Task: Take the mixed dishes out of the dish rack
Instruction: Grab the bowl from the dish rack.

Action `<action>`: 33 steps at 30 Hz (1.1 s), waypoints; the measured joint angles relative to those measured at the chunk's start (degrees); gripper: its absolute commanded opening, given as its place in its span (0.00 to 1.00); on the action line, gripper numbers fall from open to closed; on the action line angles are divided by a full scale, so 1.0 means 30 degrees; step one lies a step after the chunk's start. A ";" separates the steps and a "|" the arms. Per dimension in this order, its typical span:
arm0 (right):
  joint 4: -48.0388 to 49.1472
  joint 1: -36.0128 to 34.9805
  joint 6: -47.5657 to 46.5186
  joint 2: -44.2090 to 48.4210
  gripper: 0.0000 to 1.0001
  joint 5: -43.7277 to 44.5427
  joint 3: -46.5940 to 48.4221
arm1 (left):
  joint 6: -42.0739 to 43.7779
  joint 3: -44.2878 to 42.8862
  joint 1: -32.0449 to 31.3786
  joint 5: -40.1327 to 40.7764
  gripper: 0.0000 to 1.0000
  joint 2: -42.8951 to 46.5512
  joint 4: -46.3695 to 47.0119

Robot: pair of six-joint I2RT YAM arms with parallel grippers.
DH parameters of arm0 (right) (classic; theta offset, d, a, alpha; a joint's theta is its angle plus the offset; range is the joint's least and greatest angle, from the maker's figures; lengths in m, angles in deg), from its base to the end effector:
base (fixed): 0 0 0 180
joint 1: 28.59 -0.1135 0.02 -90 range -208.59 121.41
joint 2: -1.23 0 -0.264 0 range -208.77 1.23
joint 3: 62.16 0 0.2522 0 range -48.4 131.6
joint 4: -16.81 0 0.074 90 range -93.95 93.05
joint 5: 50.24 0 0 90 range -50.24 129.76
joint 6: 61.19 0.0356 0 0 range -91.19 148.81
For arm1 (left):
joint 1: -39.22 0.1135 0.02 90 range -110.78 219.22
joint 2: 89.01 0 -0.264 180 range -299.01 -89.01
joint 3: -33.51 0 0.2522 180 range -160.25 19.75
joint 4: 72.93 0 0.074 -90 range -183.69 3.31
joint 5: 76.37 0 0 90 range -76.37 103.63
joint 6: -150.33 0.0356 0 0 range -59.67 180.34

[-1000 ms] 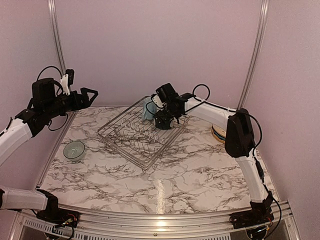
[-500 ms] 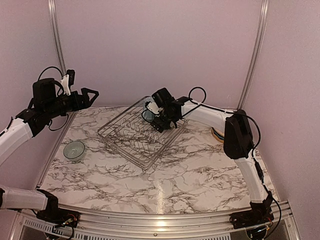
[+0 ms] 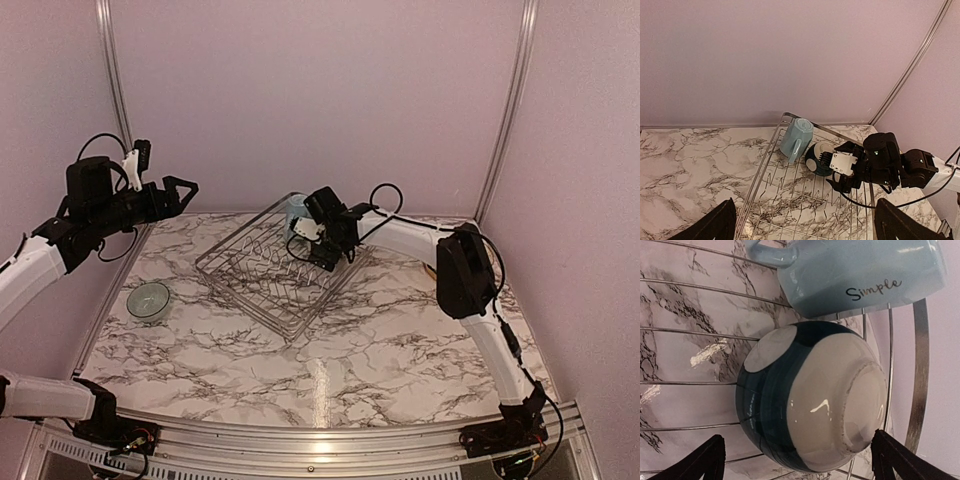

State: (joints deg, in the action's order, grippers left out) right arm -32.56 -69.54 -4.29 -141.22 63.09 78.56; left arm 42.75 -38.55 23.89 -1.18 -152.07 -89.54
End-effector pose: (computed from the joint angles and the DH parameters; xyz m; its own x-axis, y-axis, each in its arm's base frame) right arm 0.4234 0.3488 0.1838 -0.2663 -0.8950 -0.3577 -0.6678 0.4390 -0.6011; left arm 0.2454 -0.0767 0.3739 -0.2728 -0.2280 -0.9347 0.4380 0.8356 -0.3316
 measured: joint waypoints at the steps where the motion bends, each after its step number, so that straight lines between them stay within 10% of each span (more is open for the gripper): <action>1: 0.0109 0.0080 -0.0262 -0.0058 0.99 0.0117 0.0022 | 0.0000 0.0000 0.0000 0.0007 0.99 -0.0029 0.0000; 33: 0.8837 0.0007 -0.4845 0.1370 0.98 0.2878 -0.5340 | 0.0000 0.0000 0.0000 -0.0051 0.99 -0.0350 0.0000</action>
State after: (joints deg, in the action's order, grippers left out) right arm -6.05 -69.52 -18.82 -137.11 71.73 62.53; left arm 42.75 -38.55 23.89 -1.33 -153.12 -89.54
